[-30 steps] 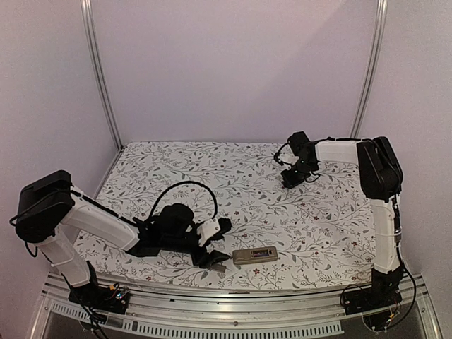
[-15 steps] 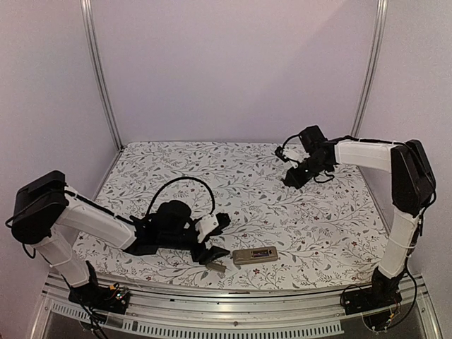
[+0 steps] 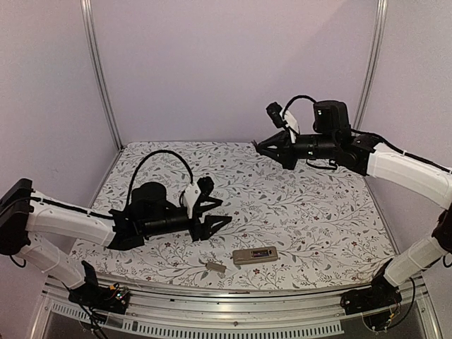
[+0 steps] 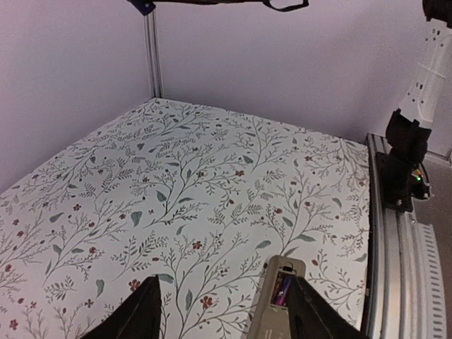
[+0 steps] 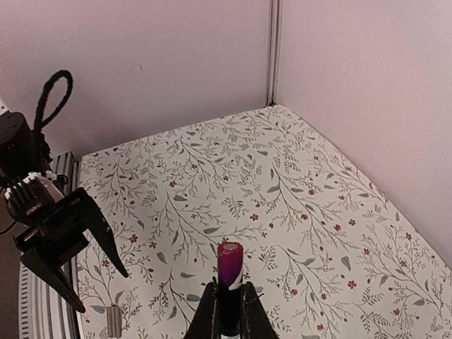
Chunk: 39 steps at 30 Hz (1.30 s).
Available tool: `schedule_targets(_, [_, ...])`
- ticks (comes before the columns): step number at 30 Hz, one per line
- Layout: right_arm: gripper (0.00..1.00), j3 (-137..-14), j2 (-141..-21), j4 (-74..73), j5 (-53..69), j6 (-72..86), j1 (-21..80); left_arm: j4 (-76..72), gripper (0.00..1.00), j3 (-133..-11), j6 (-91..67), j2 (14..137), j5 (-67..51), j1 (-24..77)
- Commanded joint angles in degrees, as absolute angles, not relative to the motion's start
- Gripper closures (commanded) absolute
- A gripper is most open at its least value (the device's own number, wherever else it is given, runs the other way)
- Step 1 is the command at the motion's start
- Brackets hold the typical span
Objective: Load the batteries into the remote control
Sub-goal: Pass from the right arm to the left
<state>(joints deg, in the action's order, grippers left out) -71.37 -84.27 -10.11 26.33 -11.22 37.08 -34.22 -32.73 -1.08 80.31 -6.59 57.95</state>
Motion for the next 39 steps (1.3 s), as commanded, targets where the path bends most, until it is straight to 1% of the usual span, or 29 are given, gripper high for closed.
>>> schedule_targets(1, [1.0,-70.72,-80.17,4.52,28.54,-2.36,43.52,-41.84,0.39,-35.09,-7.34,75.69,-5.63,57.24])
schedule_targets(3, [1.0,-71.07,-79.82,7.08,28.61,-0.49,45.99,-42.87,0.38,-37.08,-8.28,74.13,-5.1,57.25])
schedule_targets(7, [1.0,-71.54,-79.84,10.6,28.17,2.41,50.75,-43.75,0.31,-41.12,-9.66,72.51,-5.06,57.39])
schedule_targets(9, [1.0,-71.99,-80.12,11.21,27.85,2.72,52.47,-44.52,0.3,-42.8,-10.45,72.26,-5.05,57.32])
schedule_targets(10, [1.0,-72.17,-80.35,11.37,27.6,2.85,53.43,-44.96,0.31,-43.47,-10.54,72.25,-5.38,57.42])
schedule_targets(12, [1.0,-72.25,-80.35,11.96,27.03,3.03,54.52,-45.4,0.37,-44.78,-10.75,72.67,-6.7,57.45])
schedule_targets(13, [1.0,-72.21,-80.27,12.29,26.8,3.14,55.02,-45.49,0.42,-45.17,-11.11,72.95,-7.36,57.52])
schedule_targets(17, [1.0,-71.85,-79.98,12.66,25.64,3.32,56.28,-46.37,0.56,-46.18,-12.01,74.15,-9.0,58.1])
schedule_targets(22, [1.0,-71.24,-79.42,12.91,24.82,3.47,56.8,-46.4,0.72,-46.98,-11.12,74.01,-8.83,59.06])
schedule_targets(25, [1.0,-70.88,-79.29,13.09,24.7,3.68,56.89,-46.49,0.76,-46.93,-10.72,73.92,-8.98,59.34])
schedule_targets(32, [1.0,-70.67,-79.62,13.1,24.92,3.69,56.87,-46.32,0.81,-47.39,-10.04,74.26,-9.15,59.9])
schedule_targets(34, [1.0,-70.51,-79.69,13.07,25.08,3.69,56.87,-46.61,0.85,-47.38,-10.02,74.2,-9.22,60.02])
schedule_targets(36, [1.0,-70.28,-79.8,13.01,25.13,3.74,56.87,-46.75,0.91,-47.37,-9.83,74.18,-9.18,60.05])
schedule_targets(39, [1.0,-70.09,-79.8,13.01,25.29,3.95,56.87,-46.93,0.97,-47.16,-9.62,73.89,-8.73,60.05])
